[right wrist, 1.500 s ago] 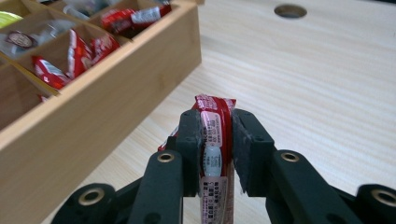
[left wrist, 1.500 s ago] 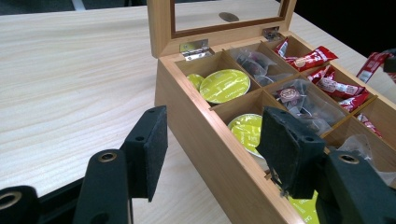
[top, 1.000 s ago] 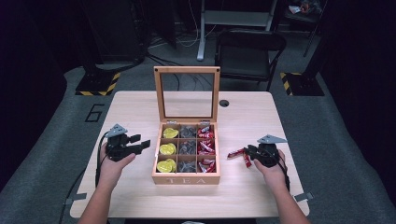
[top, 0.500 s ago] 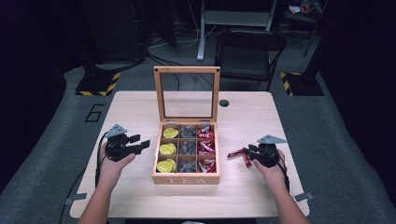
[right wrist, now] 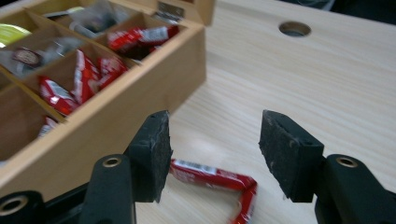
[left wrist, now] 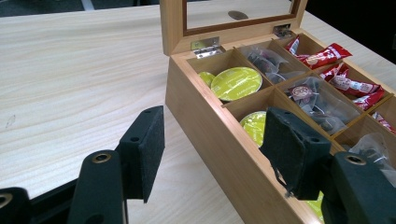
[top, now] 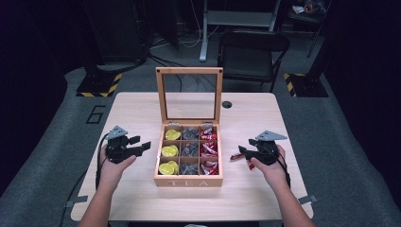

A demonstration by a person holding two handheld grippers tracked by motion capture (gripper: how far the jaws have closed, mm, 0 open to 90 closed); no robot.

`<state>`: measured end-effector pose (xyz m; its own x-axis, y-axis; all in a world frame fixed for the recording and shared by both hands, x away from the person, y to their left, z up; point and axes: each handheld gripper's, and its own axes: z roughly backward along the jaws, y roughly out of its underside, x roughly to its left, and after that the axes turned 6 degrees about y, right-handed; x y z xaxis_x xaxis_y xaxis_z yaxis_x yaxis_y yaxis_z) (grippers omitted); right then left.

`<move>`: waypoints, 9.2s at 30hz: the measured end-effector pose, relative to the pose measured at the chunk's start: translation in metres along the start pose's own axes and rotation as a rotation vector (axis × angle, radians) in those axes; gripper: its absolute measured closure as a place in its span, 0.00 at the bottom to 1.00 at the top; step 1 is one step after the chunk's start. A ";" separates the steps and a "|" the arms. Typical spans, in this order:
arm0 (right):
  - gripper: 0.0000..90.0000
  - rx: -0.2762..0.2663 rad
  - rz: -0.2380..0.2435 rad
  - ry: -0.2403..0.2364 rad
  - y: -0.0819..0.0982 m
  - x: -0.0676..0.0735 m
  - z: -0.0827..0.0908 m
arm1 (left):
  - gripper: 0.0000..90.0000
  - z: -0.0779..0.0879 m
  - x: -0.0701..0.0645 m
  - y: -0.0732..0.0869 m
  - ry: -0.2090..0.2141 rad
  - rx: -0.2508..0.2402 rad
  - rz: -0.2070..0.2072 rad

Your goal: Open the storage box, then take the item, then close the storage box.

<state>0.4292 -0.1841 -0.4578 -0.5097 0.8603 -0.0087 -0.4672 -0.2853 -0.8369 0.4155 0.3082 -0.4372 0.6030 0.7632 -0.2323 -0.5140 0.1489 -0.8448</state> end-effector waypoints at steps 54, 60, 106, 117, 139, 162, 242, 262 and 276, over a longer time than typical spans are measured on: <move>0.49 -0.014 0.056 -0.114 -0.112 0.016 -0.048 | 0.43 0.000 0.001 0.003 0.014 -0.009 0.000; 0.50 -0.033 0.059 -0.104 -0.124 0.013 -0.052 | 0.43 -0.001 0.001 0.003 0.016 -0.001 0.001; 0.65 0.028 0.033 -0.096 -0.135 -0.003 -0.111 | 0.44 -0.002 0.003 0.006 0.022 0.005 0.021; 0.72 0.029 0.027 -0.103 -0.137 -0.002 -0.110 | 0.44 -0.002 0.004 0.006 0.020 0.002 0.028; 0.73 -0.006 0.077 -0.101 -0.131 0.005 -0.096 | 0.49 -0.008 0.001 -0.031 0.066 0.010 0.033; 0.72 -0.030 0.075 -0.089 -0.125 0.011 -0.089 | 0.53 -0.019 0.017 -0.118 0.054 -0.004 -0.045; 0.52 -0.180 0.180 -0.220 -0.121 0.043 0.016 | 0.67 -0.002 -0.029 -0.086 0.070 -0.022 -0.176; 0.54 -0.202 0.168 -0.274 -0.098 0.054 0.034 | 0.66 0.003 -0.037 -0.060 0.075 -0.017 -0.179; 0.54 -0.205 0.200 -0.243 -0.071 0.067 0.040 | 0.66 0.005 -0.040 -0.037 0.095 -0.007 -0.158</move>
<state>0.3995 -0.1229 -0.3770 -0.7444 0.6637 -0.0731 -0.1993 -0.3253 -0.9244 0.4071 0.2755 -0.3945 0.7310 0.6678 -0.1404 -0.4039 0.2575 -0.8778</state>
